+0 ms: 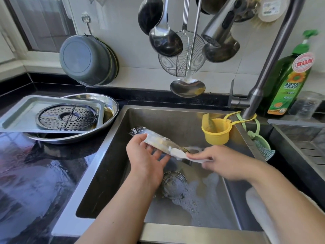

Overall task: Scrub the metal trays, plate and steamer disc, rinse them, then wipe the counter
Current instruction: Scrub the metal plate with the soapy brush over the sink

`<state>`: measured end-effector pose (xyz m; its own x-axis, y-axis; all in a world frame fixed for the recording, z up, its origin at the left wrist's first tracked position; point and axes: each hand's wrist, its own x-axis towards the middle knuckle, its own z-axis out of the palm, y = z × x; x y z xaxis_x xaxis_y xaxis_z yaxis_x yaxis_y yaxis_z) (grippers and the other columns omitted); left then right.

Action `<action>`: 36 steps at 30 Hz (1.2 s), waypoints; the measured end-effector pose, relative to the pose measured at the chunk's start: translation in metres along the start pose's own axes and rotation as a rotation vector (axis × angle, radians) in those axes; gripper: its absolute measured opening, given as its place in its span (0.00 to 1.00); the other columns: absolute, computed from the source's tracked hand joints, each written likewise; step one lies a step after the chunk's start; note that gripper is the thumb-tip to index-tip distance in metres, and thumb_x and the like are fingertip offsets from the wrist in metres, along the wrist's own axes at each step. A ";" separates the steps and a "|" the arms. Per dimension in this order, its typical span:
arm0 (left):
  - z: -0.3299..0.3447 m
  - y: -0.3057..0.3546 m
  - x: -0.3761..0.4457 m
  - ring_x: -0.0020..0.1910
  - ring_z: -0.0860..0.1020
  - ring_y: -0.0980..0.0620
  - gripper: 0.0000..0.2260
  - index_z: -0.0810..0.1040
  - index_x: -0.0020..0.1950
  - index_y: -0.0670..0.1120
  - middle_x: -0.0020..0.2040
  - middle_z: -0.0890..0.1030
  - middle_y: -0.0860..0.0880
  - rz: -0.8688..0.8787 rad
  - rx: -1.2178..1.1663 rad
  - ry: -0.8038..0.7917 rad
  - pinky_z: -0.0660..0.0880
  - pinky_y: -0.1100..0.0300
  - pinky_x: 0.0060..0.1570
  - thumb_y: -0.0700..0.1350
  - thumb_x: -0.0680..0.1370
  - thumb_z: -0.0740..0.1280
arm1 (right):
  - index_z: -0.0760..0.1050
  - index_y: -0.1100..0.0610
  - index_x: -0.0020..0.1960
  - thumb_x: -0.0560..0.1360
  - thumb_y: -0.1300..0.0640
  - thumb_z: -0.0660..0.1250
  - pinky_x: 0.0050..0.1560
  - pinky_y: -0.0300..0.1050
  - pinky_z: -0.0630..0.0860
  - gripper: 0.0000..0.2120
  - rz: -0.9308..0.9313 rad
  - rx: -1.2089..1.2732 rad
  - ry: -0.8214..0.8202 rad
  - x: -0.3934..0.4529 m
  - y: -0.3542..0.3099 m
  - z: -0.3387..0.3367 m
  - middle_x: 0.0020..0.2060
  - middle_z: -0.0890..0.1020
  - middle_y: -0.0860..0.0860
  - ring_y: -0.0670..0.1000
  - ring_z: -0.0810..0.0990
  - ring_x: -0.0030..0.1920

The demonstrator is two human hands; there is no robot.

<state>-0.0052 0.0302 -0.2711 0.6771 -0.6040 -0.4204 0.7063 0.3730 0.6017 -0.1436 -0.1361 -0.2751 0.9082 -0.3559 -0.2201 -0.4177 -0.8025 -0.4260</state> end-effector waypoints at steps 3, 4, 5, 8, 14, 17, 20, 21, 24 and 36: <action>0.000 -0.001 0.001 0.61 0.83 0.40 0.22 0.77 0.70 0.41 0.63 0.83 0.41 -0.004 0.037 0.001 0.74 0.42 0.68 0.48 0.78 0.62 | 0.66 0.23 0.68 0.84 0.55 0.60 0.55 0.57 0.75 0.26 -0.081 -0.042 0.085 0.012 -0.017 0.007 0.46 0.74 0.46 0.53 0.76 0.50; 0.000 -0.001 0.002 0.60 0.83 0.40 0.22 0.78 0.69 0.40 0.60 0.84 0.41 -0.013 0.052 -0.004 0.75 0.44 0.67 0.48 0.78 0.62 | 0.65 0.25 0.71 0.84 0.54 0.59 0.54 0.56 0.75 0.25 -0.109 -0.050 0.136 0.016 -0.026 0.012 0.45 0.72 0.45 0.52 0.75 0.50; -0.001 -0.001 0.002 0.57 0.83 0.41 0.22 0.79 0.68 0.39 0.57 0.84 0.41 -0.024 0.058 -0.017 0.77 0.46 0.64 0.48 0.78 0.61 | 0.63 0.26 0.73 0.85 0.53 0.58 0.52 0.56 0.75 0.25 -0.119 -0.053 0.185 0.020 -0.035 0.017 0.44 0.71 0.45 0.52 0.75 0.49; -0.002 -0.001 0.002 0.56 0.82 0.41 0.20 0.80 0.65 0.38 0.55 0.83 0.41 -0.063 0.041 -0.075 0.77 0.48 0.60 0.48 0.78 0.61 | 0.59 0.28 0.75 0.85 0.52 0.56 0.46 0.57 0.75 0.25 -0.093 -0.107 0.277 0.021 -0.045 0.025 0.44 0.70 0.46 0.55 0.75 0.47; 0.000 -0.002 -0.001 0.63 0.82 0.39 0.21 0.79 0.66 0.40 0.63 0.84 0.40 -0.045 0.038 -0.096 0.75 0.40 0.66 0.48 0.78 0.61 | 0.60 0.33 0.78 0.85 0.53 0.55 0.49 0.55 0.76 0.25 0.018 -0.180 0.321 0.014 -0.027 0.013 0.43 0.70 0.45 0.53 0.74 0.49; 0.002 -0.003 -0.002 0.65 0.81 0.39 0.20 0.79 0.67 0.40 0.65 0.83 0.40 -0.042 0.045 -0.082 0.75 0.38 0.65 0.47 0.79 0.61 | 0.63 0.35 0.77 0.85 0.55 0.57 0.47 0.56 0.76 0.24 -0.045 -0.130 0.390 0.013 -0.036 0.012 0.41 0.70 0.45 0.52 0.73 0.47; 0.002 -0.003 -0.001 0.62 0.82 0.40 0.20 0.78 0.68 0.40 0.63 0.83 0.41 -0.049 0.046 -0.103 0.76 0.40 0.65 0.46 0.79 0.61 | 0.66 0.35 0.75 0.84 0.55 0.60 0.46 0.56 0.76 0.24 -0.107 -0.097 0.431 0.014 -0.045 0.014 0.40 0.71 0.44 0.53 0.75 0.46; 0.001 -0.005 -0.001 0.59 0.82 0.40 0.20 0.78 0.68 0.40 0.60 0.83 0.41 -0.059 0.051 -0.112 0.76 0.41 0.64 0.46 0.79 0.61 | 0.68 0.34 0.74 0.83 0.55 0.61 0.45 0.56 0.77 0.24 -0.123 -0.085 0.418 0.014 -0.047 0.016 0.41 0.72 0.44 0.53 0.75 0.46; 0.001 -0.006 0.000 0.55 0.80 0.41 0.18 0.78 0.64 0.40 0.55 0.81 0.42 -0.082 0.036 -0.113 0.74 0.41 0.65 0.46 0.78 0.61 | 0.71 0.34 0.71 0.82 0.55 0.62 0.47 0.55 0.77 0.22 -0.141 -0.081 0.366 0.011 -0.046 0.017 0.40 0.74 0.44 0.53 0.76 0.47; 0.003 -0.004 -0.001 0.66 0.79 0.34 0.21 0.74 0.69 0.35 0.67 0.79 0.33 -0.149 -0.032 -0.089 0.73 0.39 0.69 0.44 0.79 0.61 | 0.71 0.29 0.68 0.80 0.51 0.65 0.48 0.51 0.79 0.22 -0.160 -0.007 0.322 0.019 -0.038 0.022 0.46 0.82 0.45 0.52 0.80 0.48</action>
<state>-0.0100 0.0272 -0.2712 0.5442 -0.7136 -0.4412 0.8048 0.2955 0.5148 -0.1107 -0.1021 -0.2829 0.9241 -0.3568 0.1369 -0.2701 -0.8632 -0.4264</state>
